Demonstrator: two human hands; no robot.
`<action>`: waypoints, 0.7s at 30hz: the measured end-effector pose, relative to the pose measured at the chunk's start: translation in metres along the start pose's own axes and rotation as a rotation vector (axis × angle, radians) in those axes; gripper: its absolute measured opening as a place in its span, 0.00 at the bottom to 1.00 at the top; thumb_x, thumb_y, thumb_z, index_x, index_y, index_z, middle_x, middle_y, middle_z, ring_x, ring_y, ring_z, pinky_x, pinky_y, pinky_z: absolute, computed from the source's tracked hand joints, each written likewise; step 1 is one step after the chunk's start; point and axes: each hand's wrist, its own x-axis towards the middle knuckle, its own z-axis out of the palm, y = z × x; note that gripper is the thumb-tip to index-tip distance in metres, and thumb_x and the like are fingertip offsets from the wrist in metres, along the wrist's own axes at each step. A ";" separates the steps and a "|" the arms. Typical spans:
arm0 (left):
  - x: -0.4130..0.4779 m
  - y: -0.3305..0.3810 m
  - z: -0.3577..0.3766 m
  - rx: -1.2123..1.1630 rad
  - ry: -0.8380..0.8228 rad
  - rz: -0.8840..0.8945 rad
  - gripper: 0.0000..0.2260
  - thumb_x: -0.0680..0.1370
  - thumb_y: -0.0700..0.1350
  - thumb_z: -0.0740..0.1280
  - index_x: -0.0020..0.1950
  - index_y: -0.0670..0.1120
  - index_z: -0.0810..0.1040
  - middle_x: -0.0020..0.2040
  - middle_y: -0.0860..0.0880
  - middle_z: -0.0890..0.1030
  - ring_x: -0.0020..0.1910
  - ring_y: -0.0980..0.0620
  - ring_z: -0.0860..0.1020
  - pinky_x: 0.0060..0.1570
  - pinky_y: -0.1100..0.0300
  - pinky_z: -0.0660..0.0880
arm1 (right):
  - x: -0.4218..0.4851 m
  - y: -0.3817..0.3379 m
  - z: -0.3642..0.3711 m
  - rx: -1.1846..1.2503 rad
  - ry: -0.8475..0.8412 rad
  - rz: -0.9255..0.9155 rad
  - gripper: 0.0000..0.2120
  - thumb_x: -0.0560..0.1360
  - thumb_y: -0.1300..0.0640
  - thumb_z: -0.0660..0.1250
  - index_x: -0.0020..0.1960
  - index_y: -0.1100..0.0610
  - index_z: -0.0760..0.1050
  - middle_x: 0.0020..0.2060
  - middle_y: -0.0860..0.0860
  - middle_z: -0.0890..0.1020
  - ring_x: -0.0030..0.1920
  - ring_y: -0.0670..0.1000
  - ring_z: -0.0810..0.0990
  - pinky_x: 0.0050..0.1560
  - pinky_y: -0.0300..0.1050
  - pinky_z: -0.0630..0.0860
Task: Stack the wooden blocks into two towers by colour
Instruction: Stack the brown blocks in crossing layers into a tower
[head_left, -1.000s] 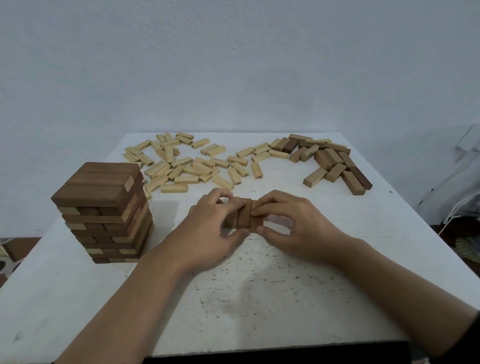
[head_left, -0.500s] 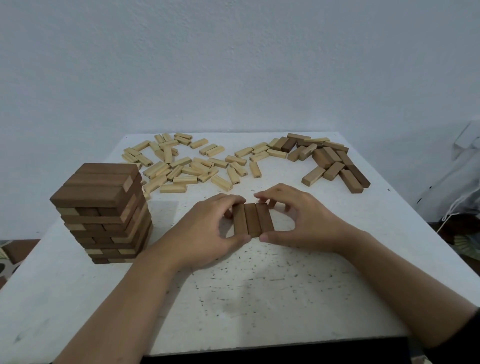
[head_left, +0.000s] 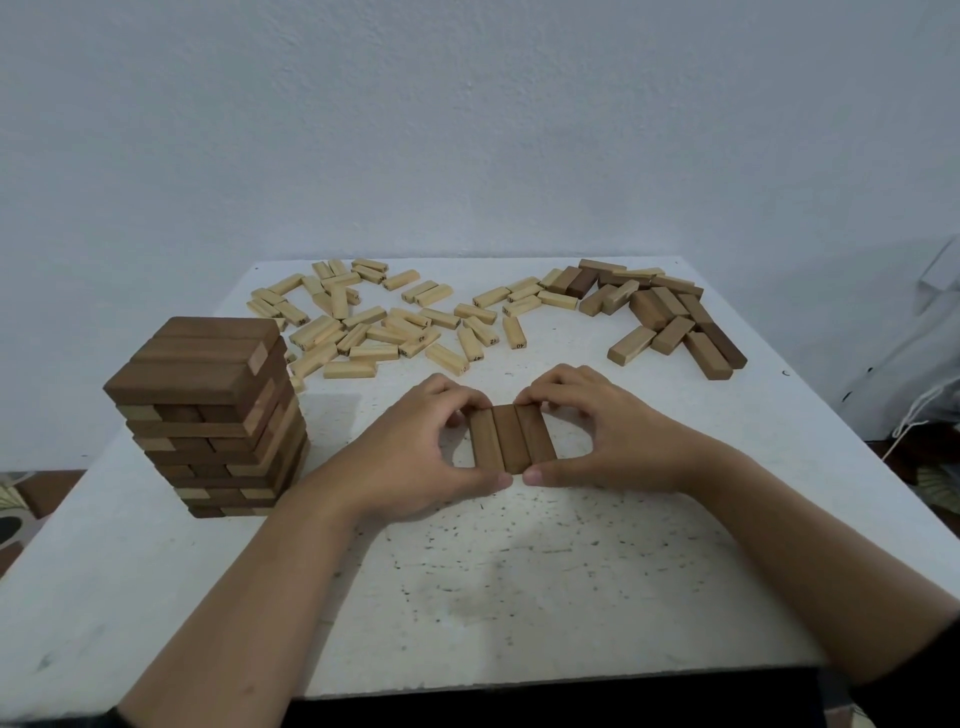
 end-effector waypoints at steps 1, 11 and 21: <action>0.000 0.001 -0.001 -0.007 -0.006 -0.003 0.28 0.69 0.63 0.78 0.65 0.59 0.74 0.58 0.64 0.70 0.59 0.67 0.70 0.52 0.65 0.70 | 0.000 0.001 0.000 0.000 -0.013 -0.008 0.31 0.69 0.35 0.75 0.68 0.40 0.70 0.59 0.35 0.70 0.62 0.37 0.65 0.58 0.36 0.66; -0.002 0.002 -0.004 -0.015 -0.016 -0.021 0.30 0.65 0.62 0.81 0.63 0.59 0.75 0.57 0.63 0.72 0.59 0.66 0.71 0.55 0.65 0.70 | 0.000 0.002 0.000 0.008 -0.047 -0.022 0.34 0.68 0.34 0.76 0.70 0.39 0.69 0.60 0.34 0.69 0.64 0.37 0.64 0.61 0.39 0.67; -0.004 0.001 -0.005 0.007 -0.033 0.005 0.33 0.66 0.65 0.78 0.67 0.59 0.75 0.58 0.65 0.71 0.60 0.67 0.70 0.56 0.66 0.69 | 0.001 0.002 0.000 0.029 -0.057 -0.025 0.30 0.68 0.35 0.76 0.66 0.36 0.69 0.59 0.34 0.69 0.63 0.37 0.64 0.61 0.38 0.67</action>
